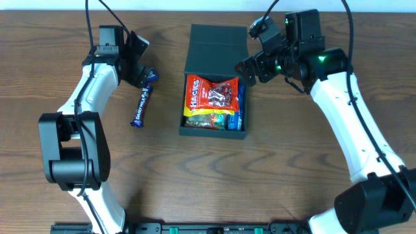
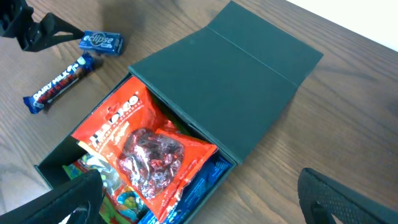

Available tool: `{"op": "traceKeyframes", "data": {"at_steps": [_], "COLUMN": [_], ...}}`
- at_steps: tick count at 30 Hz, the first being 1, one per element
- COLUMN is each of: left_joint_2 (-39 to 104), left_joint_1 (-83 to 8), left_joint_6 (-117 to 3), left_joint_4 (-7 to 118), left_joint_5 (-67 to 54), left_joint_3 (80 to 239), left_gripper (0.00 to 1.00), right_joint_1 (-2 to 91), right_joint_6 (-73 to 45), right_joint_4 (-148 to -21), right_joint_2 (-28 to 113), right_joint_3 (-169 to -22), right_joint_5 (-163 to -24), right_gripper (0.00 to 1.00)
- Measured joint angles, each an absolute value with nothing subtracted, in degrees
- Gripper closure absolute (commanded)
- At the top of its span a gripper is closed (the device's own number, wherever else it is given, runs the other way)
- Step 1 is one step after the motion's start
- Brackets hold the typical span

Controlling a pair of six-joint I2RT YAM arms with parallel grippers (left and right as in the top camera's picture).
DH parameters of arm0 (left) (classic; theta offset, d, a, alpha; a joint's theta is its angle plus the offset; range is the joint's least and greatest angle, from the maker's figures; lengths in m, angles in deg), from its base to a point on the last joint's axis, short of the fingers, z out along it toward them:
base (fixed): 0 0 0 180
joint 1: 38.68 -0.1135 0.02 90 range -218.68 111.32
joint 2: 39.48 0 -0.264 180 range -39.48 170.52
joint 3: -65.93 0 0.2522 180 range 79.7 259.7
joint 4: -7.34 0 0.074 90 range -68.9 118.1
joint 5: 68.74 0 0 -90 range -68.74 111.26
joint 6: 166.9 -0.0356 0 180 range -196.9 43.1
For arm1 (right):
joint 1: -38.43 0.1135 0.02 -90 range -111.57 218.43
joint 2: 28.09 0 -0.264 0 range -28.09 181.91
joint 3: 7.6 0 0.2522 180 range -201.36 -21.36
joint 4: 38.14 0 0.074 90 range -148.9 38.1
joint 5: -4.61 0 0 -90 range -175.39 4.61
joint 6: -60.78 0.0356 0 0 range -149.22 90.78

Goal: Pack container

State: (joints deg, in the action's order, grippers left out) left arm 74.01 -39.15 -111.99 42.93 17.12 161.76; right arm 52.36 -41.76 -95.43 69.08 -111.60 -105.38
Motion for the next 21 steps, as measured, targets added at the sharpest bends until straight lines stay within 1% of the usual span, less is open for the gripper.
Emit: {"op": "traceKeyframes", "data": {"at_steps": [16, 21], "left_joint_2": [74.0, 75.8], "left_joint_1": [-39.2, -39.2], "left_joint_6": [-112.8, -113.4], "left_joint_4": [42.1, 41.0], "left_joint_5": [17.1, 15.3], "left_joint_3": [161.8, 161.8], "left_gripper": [0.05, 0.04], "right_joint_1": [52.4, 52.4], "right_joint_6": [-41.8, -41.8], "right_joint_4": [-95.5, -95.5], "right_joint_2": [69.1, 69.1], "right_joint_3": [-111.6, -111.6], "right_joint_5": [-105.4, -105.4], "right_gripper": [0.01, 0.01]}}
